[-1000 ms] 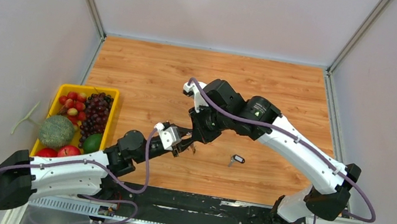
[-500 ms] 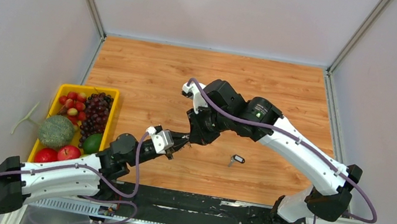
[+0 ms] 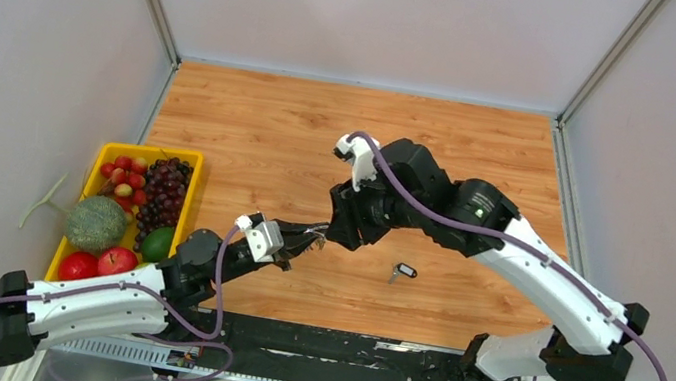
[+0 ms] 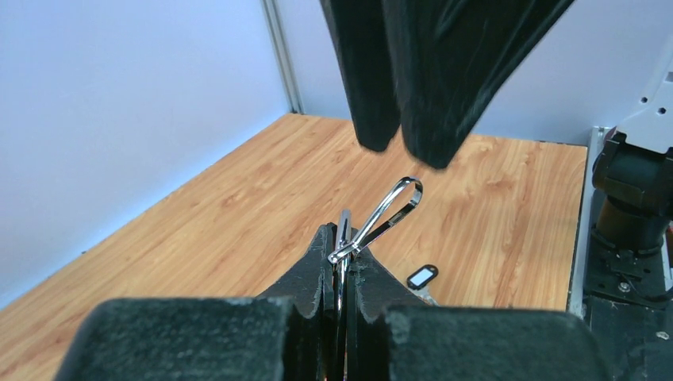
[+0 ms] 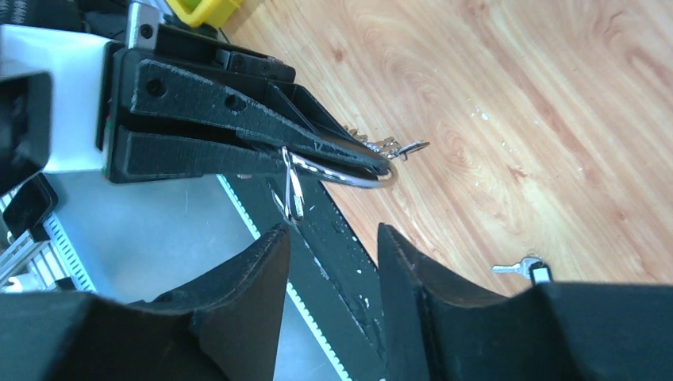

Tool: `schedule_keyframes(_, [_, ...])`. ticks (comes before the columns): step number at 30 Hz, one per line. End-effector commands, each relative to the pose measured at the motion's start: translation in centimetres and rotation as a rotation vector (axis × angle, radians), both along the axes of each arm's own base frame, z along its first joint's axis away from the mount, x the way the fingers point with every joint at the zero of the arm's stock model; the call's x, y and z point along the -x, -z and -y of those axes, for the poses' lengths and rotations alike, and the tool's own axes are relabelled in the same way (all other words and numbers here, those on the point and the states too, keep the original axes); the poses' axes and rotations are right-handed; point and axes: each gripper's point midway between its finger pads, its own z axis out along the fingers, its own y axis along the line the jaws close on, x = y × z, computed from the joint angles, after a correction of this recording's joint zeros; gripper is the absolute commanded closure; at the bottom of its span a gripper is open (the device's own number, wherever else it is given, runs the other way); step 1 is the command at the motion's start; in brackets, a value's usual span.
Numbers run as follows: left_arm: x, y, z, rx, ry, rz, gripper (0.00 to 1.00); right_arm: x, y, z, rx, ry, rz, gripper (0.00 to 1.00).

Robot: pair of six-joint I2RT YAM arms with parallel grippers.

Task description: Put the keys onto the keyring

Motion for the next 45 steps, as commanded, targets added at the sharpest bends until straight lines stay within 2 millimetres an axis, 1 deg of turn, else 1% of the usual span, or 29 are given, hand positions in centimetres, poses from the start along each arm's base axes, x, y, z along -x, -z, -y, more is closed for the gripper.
schedule_keyframes(1, [0.7, -3.2, -0.3, 0.096, 0.023, 0.016, 1.00, -0.1, -5.0, 1.5, -0.181, 0.012, 0.157, 0.51])
schedule_keyframes(4, [0.4, -3.8, -0.7, 0.129, 0.004, -0.025, 1.00, 0.5, -5.2, 1.9, -0.268, -0.044, 0.240, 0.48])
schedule_keyframes(7, [0.2, -4.4, -1.0, 0.169, -0.010, -0.072, 1.00, -0.1, -4.9, 2.1, -0.342, -0.044, 0.346, 0.43])
schedule_keyframes(10, [-0.1, -4.7, -1.2, 0.198, -0.024, -0.128, 1.00, 0.0, -5.6, 2.3, -0.424, -0.061, 0.430, 0.38])
schedule_keyframes(13, [-0.4, -4.9, -1.4, 0.213, -0.039, -0.165, 1.00, -0.1, -5.9, 2.6, -0.477, -0.038, 0.471, 0.34])
schedule_keyframes(15, [-0.5, -5.0, -1.5, 0.227, -0.047, -0.192, 1.00, -0.3, -5.3, 2.4, -0.492, -0.036, 0.482, 0.32])
schedule_keyframes(18, [-0.7, -5.0, -1.6, 0.244, -0.057, -0.234, 1.00, -0.1, -4.4, 1.6, -0.476, -0.070, 0.467, 0.42])
schedule_keyframes(20, [-0.7, -4.9, -1.6, 0.252, -0.057, -0.255, 1.00, 0.4, -4.3, 1.2, -0.481, -0.124, 0.479, 0.43])
schedule_keyframes(23, [-0.7, -5.0, -1.7, 0.264, -0.059, -0.271, 1.00, 1.1, -4.9, 0.6, -0.516, -0.186, 0.516, 0.45])
schedule_keyframes(26, [-0.8, -5.0, -2.0, 0.278, -0.069, -0.288, 1.00, 1.2, -5.4, -0.1, -0.534, -0.222, 0.537, 0.48])
schedule_keyframes(29, [-0.9, -5.1, -2.3, 0.291, -0.079, -0.301, 1.00, 1.4, -5.4, -1.4, -0.534, -0.268, 0.518, 0.50])
schedule_keyframes(34, [-0.9, -5.3, -2.7, 0.307, -0.085, -0.310, 1.00, 0.7, -5.8, -2.8, -0.532, -0.266, 0.499, 0.52])
schedule_keyframes(36, [-0.8, -5.3, -2.7, 0.310, -0.083, -0.312, 1.00, 0.9, -6.2, -3.1, -0.548, -0.262, 0.472, 0.53])
schedule_keyframes(41, [-0.7, -5.3, -2.6, 0.314, -0.073, -0.319, 1.00, 1.3, -7.4, -3.5, -0.591, -0.273, 0.449, 0.55])
schedule_keyframes(45, [-0.7, -5.2, -2.6, 0.316, -0.073, -0.322, 1.00, 1.1, -7.7, -3.8, -0.598, -0.255, 0.439, 0.58])
